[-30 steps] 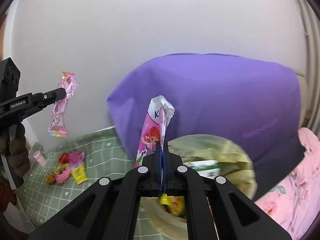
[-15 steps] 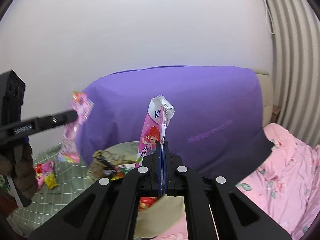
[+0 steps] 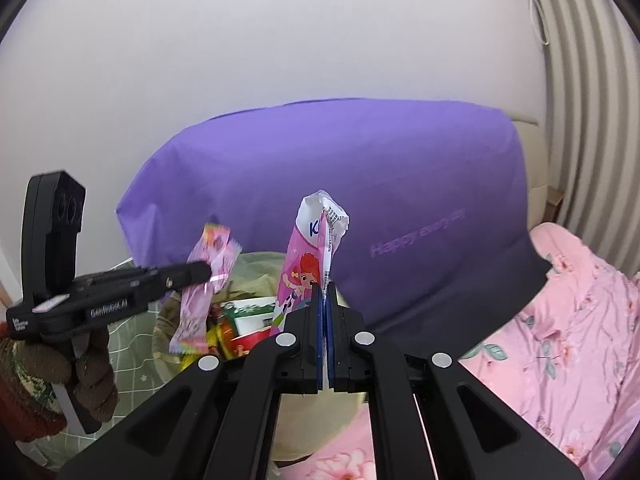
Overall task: Collect trash
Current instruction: 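Carry the candy strip and Kleenex pack with both tools over the trash bag, then open both tools to drop the candy strip and Kleenex pack into the bag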
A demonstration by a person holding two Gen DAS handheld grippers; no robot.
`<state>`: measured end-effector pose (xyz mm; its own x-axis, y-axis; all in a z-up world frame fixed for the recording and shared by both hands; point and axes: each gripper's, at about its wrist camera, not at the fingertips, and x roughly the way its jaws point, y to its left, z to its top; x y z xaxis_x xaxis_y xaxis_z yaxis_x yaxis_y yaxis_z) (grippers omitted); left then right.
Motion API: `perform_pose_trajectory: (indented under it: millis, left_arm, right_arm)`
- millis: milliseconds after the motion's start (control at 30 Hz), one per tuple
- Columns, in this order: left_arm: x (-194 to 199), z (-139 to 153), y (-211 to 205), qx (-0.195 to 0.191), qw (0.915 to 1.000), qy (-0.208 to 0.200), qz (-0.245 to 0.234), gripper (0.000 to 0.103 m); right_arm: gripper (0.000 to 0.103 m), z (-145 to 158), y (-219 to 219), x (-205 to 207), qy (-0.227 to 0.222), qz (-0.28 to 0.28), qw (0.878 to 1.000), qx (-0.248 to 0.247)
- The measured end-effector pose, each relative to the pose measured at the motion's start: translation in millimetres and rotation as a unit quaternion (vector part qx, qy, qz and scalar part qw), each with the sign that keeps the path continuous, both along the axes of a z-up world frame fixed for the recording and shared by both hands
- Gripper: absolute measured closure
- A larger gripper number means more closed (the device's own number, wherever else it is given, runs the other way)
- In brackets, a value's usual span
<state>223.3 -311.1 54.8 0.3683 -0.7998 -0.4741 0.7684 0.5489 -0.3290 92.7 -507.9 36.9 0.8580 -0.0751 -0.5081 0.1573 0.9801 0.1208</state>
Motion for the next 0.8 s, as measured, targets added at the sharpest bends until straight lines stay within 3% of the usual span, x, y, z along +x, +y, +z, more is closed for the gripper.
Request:
perform_pose_trajectory:
  millis: [267,567,667,800]
  left_arm:
    - [19,-26,21,0.012,0.9988,0.035,0.032,0.096]
    - [27,-44,28,0.044,0.9973,0.050,0.031,0.096]
    - [29,-46,29,0.044,0.9969,0.062,0.023,0.094]
    - [32,-44,32,0.031,0.9966,0.075,0.014,0.083]
  right_arm:
    - [0.099,-38,14,42,0.066,0.045,0.996,0.037]
    - [0.099,-67,24,69,0.110,0.060,0.991,0.037]
    - [0.099,-71,27,71,0.115,0.064,0.991,0.033]
    - [0.098,-72,29,70,0.114,0.054,0.992,0.017]
